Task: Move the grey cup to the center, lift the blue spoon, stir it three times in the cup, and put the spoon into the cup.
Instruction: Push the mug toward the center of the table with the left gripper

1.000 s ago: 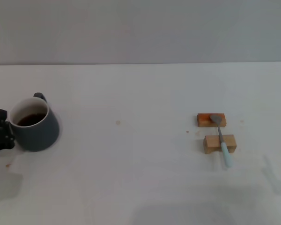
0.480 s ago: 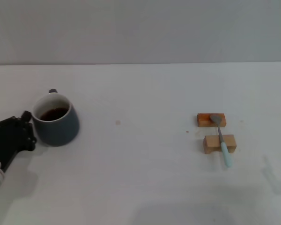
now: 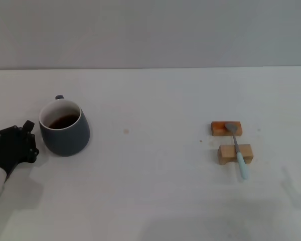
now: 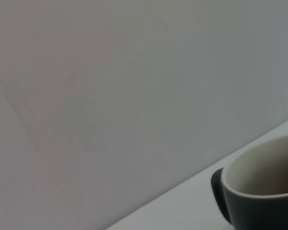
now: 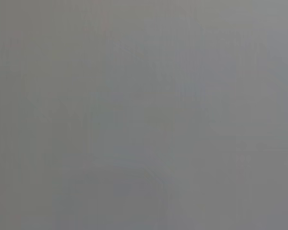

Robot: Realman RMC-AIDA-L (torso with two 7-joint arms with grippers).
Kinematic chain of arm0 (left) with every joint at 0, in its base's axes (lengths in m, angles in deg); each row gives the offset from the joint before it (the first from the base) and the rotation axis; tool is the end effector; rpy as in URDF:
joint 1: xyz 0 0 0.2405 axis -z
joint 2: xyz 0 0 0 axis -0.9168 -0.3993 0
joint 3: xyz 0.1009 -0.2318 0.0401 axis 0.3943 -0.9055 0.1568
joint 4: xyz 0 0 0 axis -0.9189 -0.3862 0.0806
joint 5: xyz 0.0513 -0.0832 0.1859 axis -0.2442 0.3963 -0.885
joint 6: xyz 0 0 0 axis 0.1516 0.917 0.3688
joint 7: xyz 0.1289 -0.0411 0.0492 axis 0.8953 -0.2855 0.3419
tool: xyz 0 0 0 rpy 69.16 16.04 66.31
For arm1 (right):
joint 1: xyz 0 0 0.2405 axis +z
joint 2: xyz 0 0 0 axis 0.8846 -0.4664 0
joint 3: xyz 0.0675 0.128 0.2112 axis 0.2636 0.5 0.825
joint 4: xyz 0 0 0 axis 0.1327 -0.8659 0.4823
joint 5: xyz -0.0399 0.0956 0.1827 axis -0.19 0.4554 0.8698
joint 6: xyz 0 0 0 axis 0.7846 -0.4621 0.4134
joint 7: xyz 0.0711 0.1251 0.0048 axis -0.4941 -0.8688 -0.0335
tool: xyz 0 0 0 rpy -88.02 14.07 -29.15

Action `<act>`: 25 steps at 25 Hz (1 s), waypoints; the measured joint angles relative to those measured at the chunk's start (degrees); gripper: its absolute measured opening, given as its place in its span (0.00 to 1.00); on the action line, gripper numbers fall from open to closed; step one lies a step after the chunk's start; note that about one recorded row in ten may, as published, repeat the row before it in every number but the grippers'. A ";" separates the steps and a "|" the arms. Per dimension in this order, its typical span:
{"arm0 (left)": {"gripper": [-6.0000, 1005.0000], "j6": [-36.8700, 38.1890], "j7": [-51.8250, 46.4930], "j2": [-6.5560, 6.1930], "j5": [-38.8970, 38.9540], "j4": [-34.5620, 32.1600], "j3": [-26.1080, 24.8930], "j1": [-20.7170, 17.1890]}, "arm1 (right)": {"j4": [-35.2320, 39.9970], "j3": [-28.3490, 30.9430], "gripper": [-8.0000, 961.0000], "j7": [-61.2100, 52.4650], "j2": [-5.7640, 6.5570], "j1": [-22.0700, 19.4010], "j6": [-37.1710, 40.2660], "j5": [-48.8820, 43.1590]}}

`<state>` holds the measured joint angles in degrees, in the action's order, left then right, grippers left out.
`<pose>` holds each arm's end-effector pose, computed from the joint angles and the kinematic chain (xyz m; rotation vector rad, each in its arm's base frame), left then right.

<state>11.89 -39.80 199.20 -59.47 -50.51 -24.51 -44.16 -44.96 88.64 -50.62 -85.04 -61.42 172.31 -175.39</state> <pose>-0.3715 0.2980 -0.0258 -1.8210 -0.2652 -0.2210 0.3105 0.1694 -0.0169 -1.5034 0.2670 0.9489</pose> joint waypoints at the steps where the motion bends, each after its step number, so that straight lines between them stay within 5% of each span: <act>1: 0.02 -0.80 0.01 0.00 0.01 -0.43 0.01 0.61 | 0.00 0.00 0.83 0.00 0.01 -0.02 0.09 -0.03; 25: 0.03 -2.24 3.02 0.30 -0.37 4.98 4.12 2.24 | -0.24 0.00 0.83 0.00 0.01 -0.23 0.86 -0.06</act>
<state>9.65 -36.79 199.50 -59.85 -45.53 -20.38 -41.92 -45.20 88.64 -50.62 -85.02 -61.64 173.16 -175.44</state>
